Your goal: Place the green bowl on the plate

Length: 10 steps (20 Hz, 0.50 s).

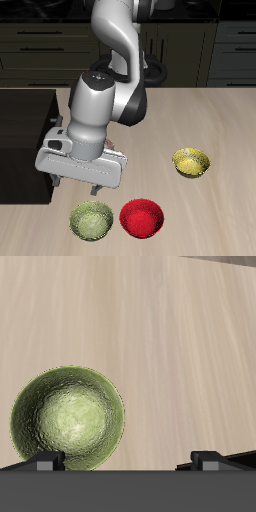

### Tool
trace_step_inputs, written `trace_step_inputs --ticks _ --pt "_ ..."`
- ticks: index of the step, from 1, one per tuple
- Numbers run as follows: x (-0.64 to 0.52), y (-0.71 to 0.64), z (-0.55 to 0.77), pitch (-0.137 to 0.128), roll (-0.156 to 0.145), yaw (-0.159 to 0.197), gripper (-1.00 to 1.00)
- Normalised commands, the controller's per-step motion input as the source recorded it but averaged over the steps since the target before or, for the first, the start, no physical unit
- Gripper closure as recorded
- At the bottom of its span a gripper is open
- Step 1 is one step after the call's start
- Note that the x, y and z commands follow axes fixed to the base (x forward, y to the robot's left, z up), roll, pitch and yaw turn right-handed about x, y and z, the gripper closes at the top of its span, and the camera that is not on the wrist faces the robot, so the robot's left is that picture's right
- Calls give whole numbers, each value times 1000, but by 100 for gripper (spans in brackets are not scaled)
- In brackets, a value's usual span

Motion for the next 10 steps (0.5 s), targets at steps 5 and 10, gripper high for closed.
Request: trace_step_inputs --ticks 5,10 --pt "43 12 -170 10 15 -5 -100" --pt "-14 -57 -203 -20 -20 8 -100"
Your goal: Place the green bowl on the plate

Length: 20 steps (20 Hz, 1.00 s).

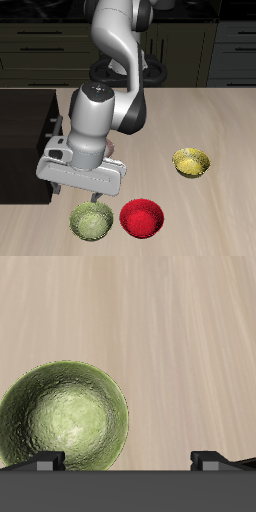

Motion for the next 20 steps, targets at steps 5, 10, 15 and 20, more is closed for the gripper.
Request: trace_step_inputs --ticks 5,10,15,20 --pt "-33 -89 -64 -65 12 -26 -100" --pt "-35 -42 -228 36 -27 27 -100" --pt "-3 -36 -220 62 1 -23 -100" --pt "59 -5 -194 79 7 9 -100"
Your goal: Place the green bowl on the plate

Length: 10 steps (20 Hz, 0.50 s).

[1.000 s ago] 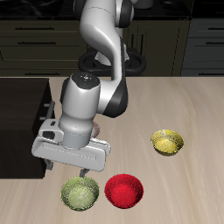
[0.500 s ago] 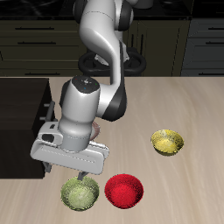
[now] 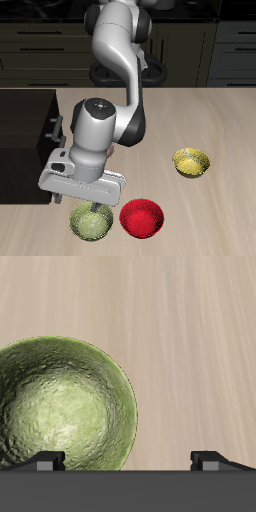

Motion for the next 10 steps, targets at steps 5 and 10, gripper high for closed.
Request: trace_step_inputs --ticks 5,10 --pt "27 -26 -89 41 8 -3 -100" --pt "-5 -36 -140 96 21 -30 -100"
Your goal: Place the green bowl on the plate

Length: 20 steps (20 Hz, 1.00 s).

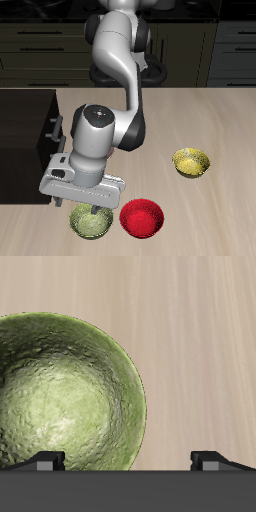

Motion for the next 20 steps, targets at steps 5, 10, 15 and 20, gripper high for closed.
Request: trace_step_inputs --ticks 5,10,15,20 --pt "-2 43 -84 101 104 -116 100" --pt "8 -56 43 4 10 -41 100" --pt "4 -9 27 -1 18 -26 100" --pt "22 67 16 -7 25 -11 100"
